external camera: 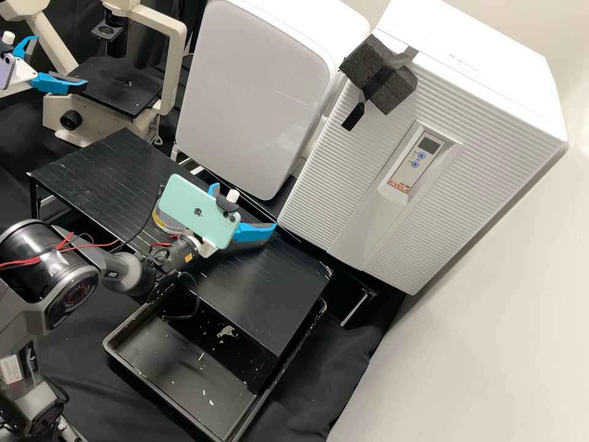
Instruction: Place the petri dish on the microscope
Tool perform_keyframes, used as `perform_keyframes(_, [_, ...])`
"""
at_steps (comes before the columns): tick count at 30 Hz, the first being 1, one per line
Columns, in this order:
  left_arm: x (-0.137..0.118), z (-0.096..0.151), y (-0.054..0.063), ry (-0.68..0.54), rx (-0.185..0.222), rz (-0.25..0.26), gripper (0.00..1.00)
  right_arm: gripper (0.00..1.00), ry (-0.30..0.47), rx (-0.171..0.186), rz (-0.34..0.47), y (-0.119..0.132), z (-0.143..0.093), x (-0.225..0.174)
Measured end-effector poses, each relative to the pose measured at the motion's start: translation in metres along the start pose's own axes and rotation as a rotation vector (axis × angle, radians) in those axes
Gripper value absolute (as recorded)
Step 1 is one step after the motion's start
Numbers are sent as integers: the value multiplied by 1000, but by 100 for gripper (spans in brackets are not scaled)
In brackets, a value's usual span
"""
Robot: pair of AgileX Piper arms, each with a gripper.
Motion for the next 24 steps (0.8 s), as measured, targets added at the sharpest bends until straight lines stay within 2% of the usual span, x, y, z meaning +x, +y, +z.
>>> perform_keyframes(11, [0,0,0,-2,0,0,100,100,0,0,0,0,0,0])
perform_keyframes(14, [-1,4,0,-31,-18,-3,100,100,0,0,0,0,0,0])
perform_keyframes(16, [-3,11,0,-69,-43,-8,100,100,0,0,0,0,0,0])
perform_keyframes(19, [-11,27,2,-145,-58,-7,100,100,0,0,0,0,0,0])
perform_keyframes(24, [-27,64,5,-347,-30,1,100,100,0,0,0,0,0,0])
